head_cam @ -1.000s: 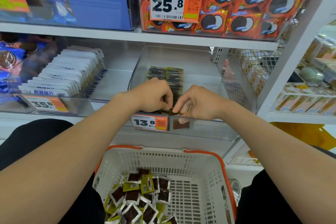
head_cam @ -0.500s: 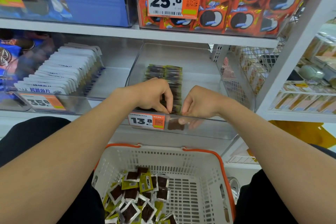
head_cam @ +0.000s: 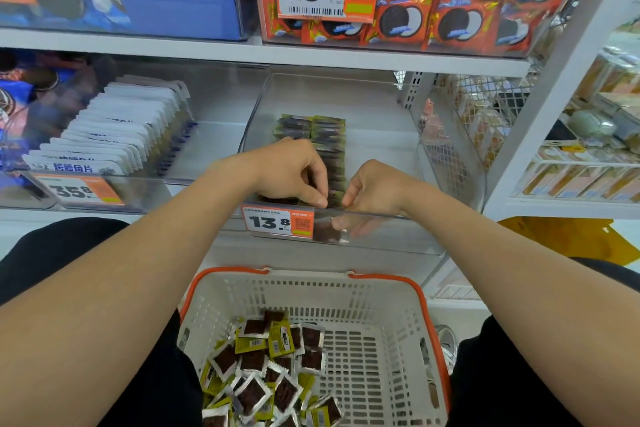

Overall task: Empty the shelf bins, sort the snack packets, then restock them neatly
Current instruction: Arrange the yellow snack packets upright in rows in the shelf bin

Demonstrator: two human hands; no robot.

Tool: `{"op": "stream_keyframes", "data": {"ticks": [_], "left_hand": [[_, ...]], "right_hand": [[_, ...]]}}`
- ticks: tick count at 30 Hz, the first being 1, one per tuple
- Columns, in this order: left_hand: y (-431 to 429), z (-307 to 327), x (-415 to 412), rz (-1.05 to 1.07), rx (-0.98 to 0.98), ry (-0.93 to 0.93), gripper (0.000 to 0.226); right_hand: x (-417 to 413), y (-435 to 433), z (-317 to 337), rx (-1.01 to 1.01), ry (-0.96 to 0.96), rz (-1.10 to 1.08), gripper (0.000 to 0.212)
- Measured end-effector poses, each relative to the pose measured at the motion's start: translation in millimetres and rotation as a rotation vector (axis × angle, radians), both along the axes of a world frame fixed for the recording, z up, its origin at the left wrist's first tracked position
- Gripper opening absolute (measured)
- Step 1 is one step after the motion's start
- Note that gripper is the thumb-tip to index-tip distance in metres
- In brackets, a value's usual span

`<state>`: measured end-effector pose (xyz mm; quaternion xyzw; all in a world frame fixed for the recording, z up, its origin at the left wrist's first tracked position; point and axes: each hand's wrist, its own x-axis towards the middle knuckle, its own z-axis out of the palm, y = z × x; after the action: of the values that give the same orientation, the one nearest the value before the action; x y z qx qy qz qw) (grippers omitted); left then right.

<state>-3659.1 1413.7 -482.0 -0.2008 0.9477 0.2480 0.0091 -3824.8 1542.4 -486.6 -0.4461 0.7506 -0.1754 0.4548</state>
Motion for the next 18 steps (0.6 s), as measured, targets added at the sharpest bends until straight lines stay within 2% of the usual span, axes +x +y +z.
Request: {"op": "stream_keyframes", "data": {"ticks": [3, 5, 8, 9, 12, 13, 14, 16, 18], "left_hand": [[5, -6, -2, 0.008, -0.055, 0.02, 0.02], [6, -9, -3, 0.02, -0.074, 0.035, 0.018], [8, -11, -2, 0.036, -0.082, 0.049, 0.012], [8, -11, -1, 0.032, -0.065, 0.054, 0.012], [12, -13, -2, 0.087, -0.088, 0.119, 0.017], [15, -15, -3, 0.146, -0.132, 0.097, 0.024], [18, -16, -5, 0.201, -0.143, 0.03, 0.037], [22, -19, -8, 0.274, -0.053, -0.176, 0.063], [22, -20, -9, 0.286, 0.033, -0.338, 0.069]], "right_hand": [[2, -3, -1, 0.044, -0.047, -0.088, 0.056], [1, -3, 2, 0.042, -0.107, -0.167, 0.052], [-1, 2, 8, 0.086, -0.233, -0.167, 0.017], [-3, 3, 9, 0.101, -0.226, -0.169, 0.012], [-6, 1, 8, 0.021, -0.092, -0.266, 0.029], [-4, -1, 5, -0.034, -0.08, -0.289, 0.03], [1, -3, 5, -0.085, -0.156, -0.32, 0.025], [16, -5, 12, -0.083, -0.446, -0.391, 0.018], [22, -8, 18, -0.084, -0.505, -0.413, 0.019]]}}
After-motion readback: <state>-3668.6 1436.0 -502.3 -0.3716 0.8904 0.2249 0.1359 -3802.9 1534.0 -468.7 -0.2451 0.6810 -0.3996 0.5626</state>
